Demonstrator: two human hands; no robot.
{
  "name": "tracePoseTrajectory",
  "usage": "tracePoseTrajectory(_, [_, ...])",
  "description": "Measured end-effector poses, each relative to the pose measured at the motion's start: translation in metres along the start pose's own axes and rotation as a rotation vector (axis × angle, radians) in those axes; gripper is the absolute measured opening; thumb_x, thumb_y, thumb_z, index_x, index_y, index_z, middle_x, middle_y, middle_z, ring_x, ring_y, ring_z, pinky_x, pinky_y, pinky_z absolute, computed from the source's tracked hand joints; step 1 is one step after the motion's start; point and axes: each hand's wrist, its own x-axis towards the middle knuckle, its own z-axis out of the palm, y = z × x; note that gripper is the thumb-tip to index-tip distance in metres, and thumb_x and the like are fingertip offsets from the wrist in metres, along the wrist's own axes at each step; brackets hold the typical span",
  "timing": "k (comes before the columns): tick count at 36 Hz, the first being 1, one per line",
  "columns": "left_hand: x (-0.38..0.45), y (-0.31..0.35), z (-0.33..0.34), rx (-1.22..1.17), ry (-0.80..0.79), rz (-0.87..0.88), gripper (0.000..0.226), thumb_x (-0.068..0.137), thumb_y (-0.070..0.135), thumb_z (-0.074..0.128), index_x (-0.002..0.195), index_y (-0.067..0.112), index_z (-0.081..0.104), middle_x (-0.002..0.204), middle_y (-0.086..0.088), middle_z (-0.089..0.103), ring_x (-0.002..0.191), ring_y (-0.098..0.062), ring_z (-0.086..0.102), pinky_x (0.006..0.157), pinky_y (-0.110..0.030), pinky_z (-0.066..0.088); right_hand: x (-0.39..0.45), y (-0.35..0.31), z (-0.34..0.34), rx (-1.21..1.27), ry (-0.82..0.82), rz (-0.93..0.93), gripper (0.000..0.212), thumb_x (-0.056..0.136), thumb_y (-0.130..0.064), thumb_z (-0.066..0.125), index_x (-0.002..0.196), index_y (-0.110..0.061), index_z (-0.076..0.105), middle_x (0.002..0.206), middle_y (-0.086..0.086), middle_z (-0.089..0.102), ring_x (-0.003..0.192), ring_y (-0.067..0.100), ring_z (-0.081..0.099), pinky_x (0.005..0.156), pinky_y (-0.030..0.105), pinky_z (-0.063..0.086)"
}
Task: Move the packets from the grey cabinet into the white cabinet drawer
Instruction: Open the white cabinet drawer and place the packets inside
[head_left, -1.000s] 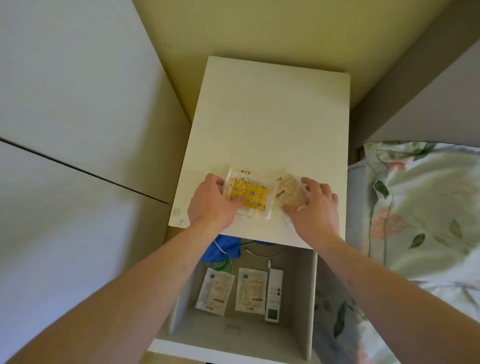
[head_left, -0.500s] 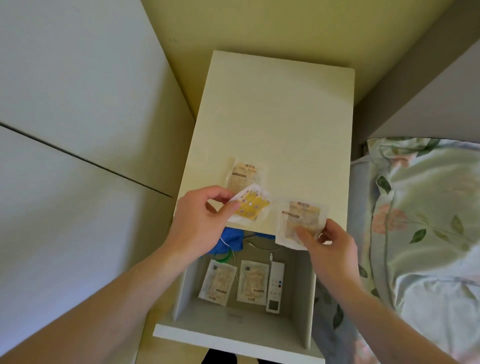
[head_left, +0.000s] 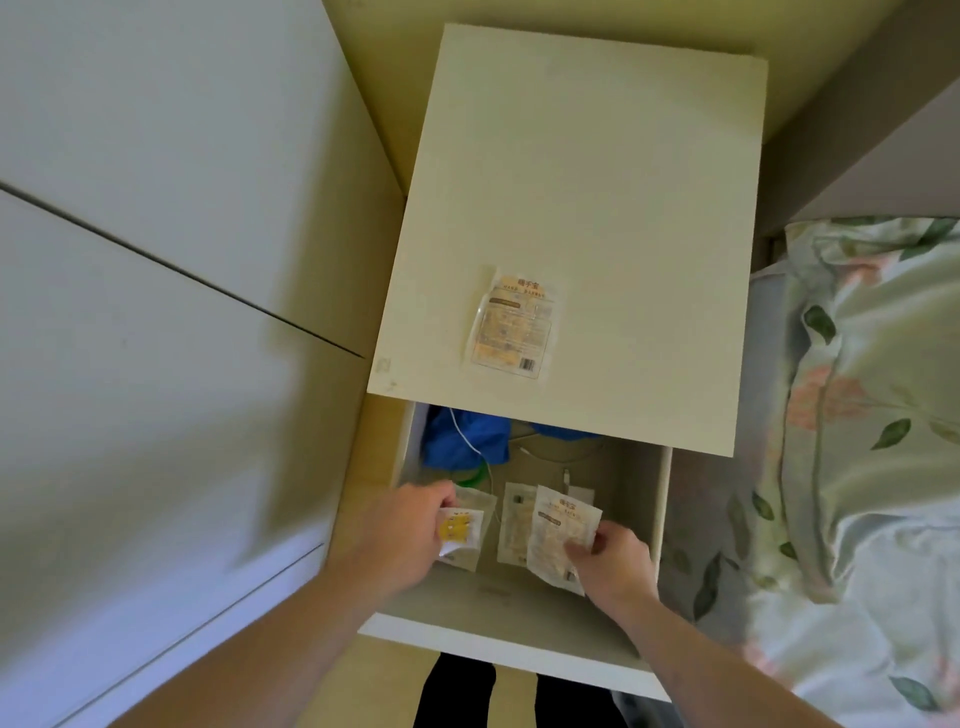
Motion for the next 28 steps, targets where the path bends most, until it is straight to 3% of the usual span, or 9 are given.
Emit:
tracePoseTrajectory(3, [0.019, 0.006, 0.014, 0.096, -0.046, -0.005, 0.026, 0.09, 0.019, 0.071, 0.109, 0.032, 0.058, 0.104, 0.008, 0.07, 0.086, -0.013, 0.064, 0.065, -0.026, 0.048, 0.01, 0.004, 0.014, -0.053, -0.013, 0.013, 0.036, 0.092, -0.025, 0.066, 0.128, -0.027, 0.065, 0.12, -0.004, 0.071, 0.099, 0.018, 0.071, 0.072, 0.032, 0.063])
tracePoseTrajectory(6, [0.037, 0.007, 0.029, 0.18, -0.083, -0.029, 0.038, 0.084, 0.012, 0.076, 0.114, 0.027, 0.058, 0.105, 0.003, 0.07, 0.092, -0.018, 0.069, 0.076, -0.033, 0.058, 0.02, 0.007, 0.026, -0.098, -0.032, 0.006, 0.034, 0.094, -0.024, 0.063, 0.128, -0.027, 0.066, 0.12, -0.003, 0.071, 0.102, 0.018, 0.07, 0.071, 0.03, 0.063])
tracePoseTrajectory(12, [0.058, -0.003, 0.052, 0.307, -0.108, -0.039, 0.041, 0.087, 0.006, 0.07, 0.124, 0.019, 0.058, 0.114, -0.004, 0.068, 0.103, -0.023, 0.068, 0.085, -0.037, 0.055, 0.041, 0.008, 0.043, -0.147, -0.049, 0.024, 0.032, 0.097, -0.022, 0.06, 0.129, -0.026, 0.063, 0.12, -0.002, 0.07, 0.093, 0.014, 0.066, 0.068, 0.025, 0.059])
tracePoseTrajectory(16, [0.06, -0.005, 0.064, 0.316, -0.115, -0.066, 0.035, 0.094, 0.005, 0.059, 0.127, 0.017, 0.059, 0.115, -0.006, 0.07, 0.105, -0.024, 0.069, 0.086, -0.037, 0.056, 0.05, 0.008, 0.048, -0.188, -0.042, 0.044, 0.031, 0.095, -0.02, 0.061, 0.125, -0.028, 0.062, 0.116, -0.002, 0.07, 0.099, 0.019, 0.068, 0.077, 0.037, 0.063])
tracePoseTrajectory(21, [0.055, -0.007, 0.07, 0.283, -0.134, -0.082, 0.054, 0.09, 0.005, 0.067, 0.139, 0.018, 0.047, 0.126, -0.006, 0.064, 0.112, -0.024, 0.066, 0.09, -0.036, 0.057, 0.05, 0.007, 0.044, -0.233, -0.083, 0.068, 0.027, 0.091, -0.021, 0.069, 0.114, -0.029, 0.06, 0.11, -0.004, 0.07, 0.094, 0.015, 0.067, 0.079, 0.034, 0.061])
tracePoseTrajectory(25, [0.051, -0.005, 0.063, 0.212, -0.111, -0.063, 0.068, 0.084, 0.009, 0.075, 0.142, 0.022, 0.043, 0.139, -0.001, 0.051, 0.112, -0.021, 0.065, 0.09, -0.035, 0.058, 0.045, 0.003, 0.034, -0.278, -0.09, 0.054, 0.04, 0.089, -0.019, 0.07, 0.126, -0.026, 0.056, 0.116, -0.001, 0.068, 0.097, 0.018, 0.067, 0.077, 0.033, 0.061])
tracePoseTrajectory(28, [0.045, 0.0, 0.051, 0.154, -0.073, -0.035, 0.064, 0.085, 0.01, 0.074, 0.14, 0.024, 0.045, 0.138, 0.003, 0.05, 0.111, -0.019, 0.064, 0.087, -0.031, 0.057, 0.037, -0.002, 0.021, -0.304, -0.09, 0.012, 0.052, 0.088, -0.018, 0.069, 0.136, -0.026, 0.051, 0.123, -0.001, 0.066, 0.1, 0.018, 0.065, 0.076, 0.029, 0.059])
